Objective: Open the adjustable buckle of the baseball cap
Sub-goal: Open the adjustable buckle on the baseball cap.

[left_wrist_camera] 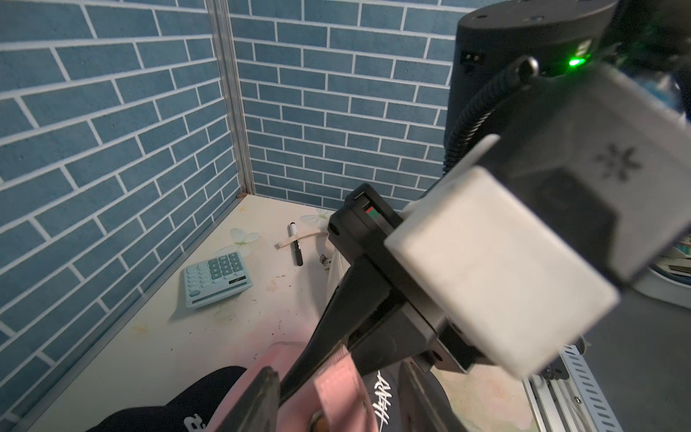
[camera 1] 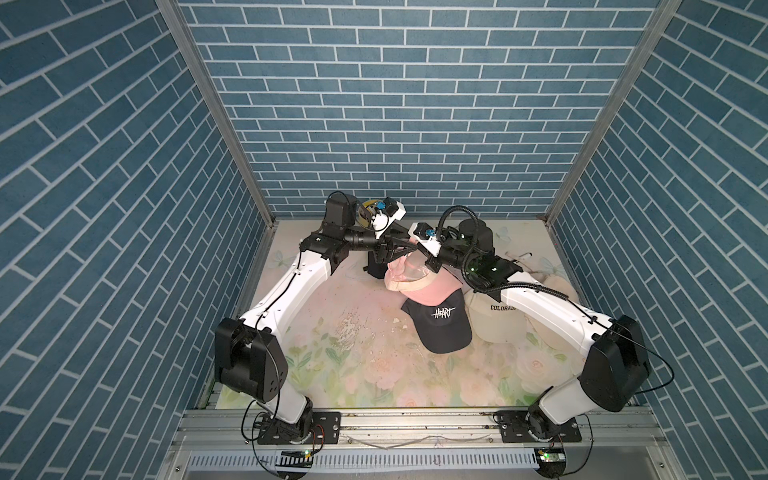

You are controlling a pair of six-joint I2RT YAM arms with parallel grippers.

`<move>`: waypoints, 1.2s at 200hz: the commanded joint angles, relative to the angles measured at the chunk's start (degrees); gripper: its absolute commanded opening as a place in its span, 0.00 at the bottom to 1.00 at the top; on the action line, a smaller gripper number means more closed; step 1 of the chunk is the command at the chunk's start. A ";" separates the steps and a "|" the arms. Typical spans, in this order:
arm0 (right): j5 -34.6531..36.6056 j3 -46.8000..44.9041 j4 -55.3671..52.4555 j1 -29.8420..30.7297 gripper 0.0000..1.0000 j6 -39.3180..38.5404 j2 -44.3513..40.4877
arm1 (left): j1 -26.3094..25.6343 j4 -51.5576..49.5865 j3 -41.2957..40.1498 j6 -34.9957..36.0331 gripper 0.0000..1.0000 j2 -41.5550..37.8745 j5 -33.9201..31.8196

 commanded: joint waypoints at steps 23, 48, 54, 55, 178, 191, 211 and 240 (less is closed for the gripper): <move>-0.31 2.39 0.48 0.01 0.00 -2.34 0.54 | -0.18 1.39 0.85 -0.52 0.29 -0.18 4.21; 0.36 2.24 0.76 0.01 0.00 -1.71 0.83 | -0.18 1.45 1.00 -0.58 0.20 -0.37 4.59; 0.52 2.28 0.92 -0.04 0.00 -1.48 0.78 | -0.19 1.55 0.91 -0.60 0.17 -0.45 4.55; 0.58 2.23 0.92 -0.04 0.00 -1.45 0.77 | -0.19 1.52 0.90 -0.61 0.17 -0.45 4.55; 11.06 -1.69 8.63 -3.01 0.00 9.31 0.28 | -0.01 0.24 0.20 2.74 0.00 -5.00 -5.26; 12.64 -2.03 9.37 -3.63 0.00 10.79 0.29 | 0.20 0.83 -0.53 2.62 0.00 -6.13 -6.57; 14.33 -1.64 9.31 -3.83 0.00 11.22 0.50 | 0.42 2.80 -2.54 1.74 0.00 -7.81 -9.03; 19.73 -0.75 9.21 -4.55 0.00 14.69 1.38 | 0.96 7.35 -6.32 -0.53 0.00 -10.18 -13.07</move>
